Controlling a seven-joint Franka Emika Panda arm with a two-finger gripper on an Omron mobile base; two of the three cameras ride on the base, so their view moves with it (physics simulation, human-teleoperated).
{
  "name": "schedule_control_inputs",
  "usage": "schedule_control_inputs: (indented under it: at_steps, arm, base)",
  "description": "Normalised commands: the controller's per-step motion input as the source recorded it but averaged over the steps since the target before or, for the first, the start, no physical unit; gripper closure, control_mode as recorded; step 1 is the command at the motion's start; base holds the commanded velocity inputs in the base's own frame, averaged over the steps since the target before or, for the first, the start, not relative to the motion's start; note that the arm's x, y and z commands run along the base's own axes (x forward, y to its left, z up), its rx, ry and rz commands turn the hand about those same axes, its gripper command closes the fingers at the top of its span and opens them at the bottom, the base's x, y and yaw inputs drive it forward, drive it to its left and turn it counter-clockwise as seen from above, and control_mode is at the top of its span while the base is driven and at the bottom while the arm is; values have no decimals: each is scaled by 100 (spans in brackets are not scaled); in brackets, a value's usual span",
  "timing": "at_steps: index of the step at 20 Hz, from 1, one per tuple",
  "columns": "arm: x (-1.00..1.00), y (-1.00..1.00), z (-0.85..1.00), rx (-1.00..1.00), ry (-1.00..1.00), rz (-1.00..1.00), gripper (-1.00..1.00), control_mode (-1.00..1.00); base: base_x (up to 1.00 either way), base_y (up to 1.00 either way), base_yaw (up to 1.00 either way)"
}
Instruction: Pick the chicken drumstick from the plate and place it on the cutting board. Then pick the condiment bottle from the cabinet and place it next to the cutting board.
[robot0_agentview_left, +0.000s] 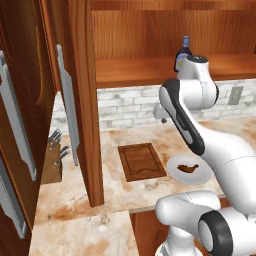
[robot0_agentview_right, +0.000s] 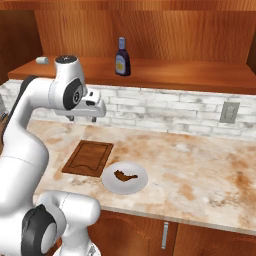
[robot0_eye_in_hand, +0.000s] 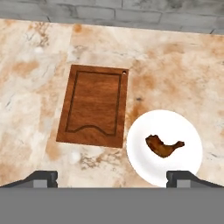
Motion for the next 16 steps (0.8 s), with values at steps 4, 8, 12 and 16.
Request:
schedule_control_inputs:
  at_steps: [4,8,12,16]
  arm:
    - [-10,-10,-9,0,0,0,-100,-100]
    - [-7,-11,-13,0,-1,0,-100,-100]
    - [-5,-12,-14,0,-1,0,-100,-100]
    - [-3,-11,-17,0,-2,0,-100,-100]
  base:
    - [0,0,0]
    - [0,0,0]
    - [0,0,0]
    - [0,0,0]
